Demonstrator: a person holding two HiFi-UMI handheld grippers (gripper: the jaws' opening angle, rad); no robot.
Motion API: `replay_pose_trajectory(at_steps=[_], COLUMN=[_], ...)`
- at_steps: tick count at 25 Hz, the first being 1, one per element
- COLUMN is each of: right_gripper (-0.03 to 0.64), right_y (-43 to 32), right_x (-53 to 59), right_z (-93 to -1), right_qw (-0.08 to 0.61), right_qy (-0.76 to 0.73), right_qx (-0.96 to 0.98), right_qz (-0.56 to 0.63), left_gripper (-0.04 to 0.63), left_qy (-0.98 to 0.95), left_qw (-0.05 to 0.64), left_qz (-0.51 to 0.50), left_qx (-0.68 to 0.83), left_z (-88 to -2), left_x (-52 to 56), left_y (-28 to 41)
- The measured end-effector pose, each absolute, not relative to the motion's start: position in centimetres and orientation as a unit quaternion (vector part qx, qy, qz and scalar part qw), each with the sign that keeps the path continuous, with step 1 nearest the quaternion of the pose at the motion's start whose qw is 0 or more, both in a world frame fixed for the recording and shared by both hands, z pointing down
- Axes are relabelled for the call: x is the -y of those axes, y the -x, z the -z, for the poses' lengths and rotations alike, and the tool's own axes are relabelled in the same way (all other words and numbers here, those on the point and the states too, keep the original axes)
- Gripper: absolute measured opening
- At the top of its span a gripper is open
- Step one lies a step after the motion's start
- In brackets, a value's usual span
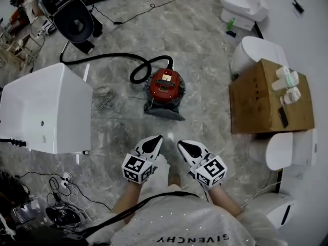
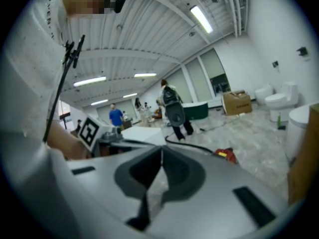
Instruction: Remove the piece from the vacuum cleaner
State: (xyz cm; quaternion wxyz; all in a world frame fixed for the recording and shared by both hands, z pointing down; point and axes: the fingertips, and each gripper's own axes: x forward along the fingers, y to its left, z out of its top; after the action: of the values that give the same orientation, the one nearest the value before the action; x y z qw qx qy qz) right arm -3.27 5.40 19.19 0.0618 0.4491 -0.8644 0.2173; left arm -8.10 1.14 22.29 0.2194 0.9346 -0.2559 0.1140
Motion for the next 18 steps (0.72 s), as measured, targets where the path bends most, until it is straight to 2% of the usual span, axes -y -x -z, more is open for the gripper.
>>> replay_pose_trajectory(at_steps=[18], right_gripper=[0.015], right_y=[4.9], right_x=[4.4], right_z=[-26.4], right_qw=[0.115], right_qy=[-0.458], right_qx=[0.84], right_qz=[-0.265], left_gripper=[0.015], left_qy=[-0.922], left_qw=[0.306], left_qz=[-0.146], left_qx=[0.187], left_z=[-30.9], left_x=[8.8], left_y=[8.1])
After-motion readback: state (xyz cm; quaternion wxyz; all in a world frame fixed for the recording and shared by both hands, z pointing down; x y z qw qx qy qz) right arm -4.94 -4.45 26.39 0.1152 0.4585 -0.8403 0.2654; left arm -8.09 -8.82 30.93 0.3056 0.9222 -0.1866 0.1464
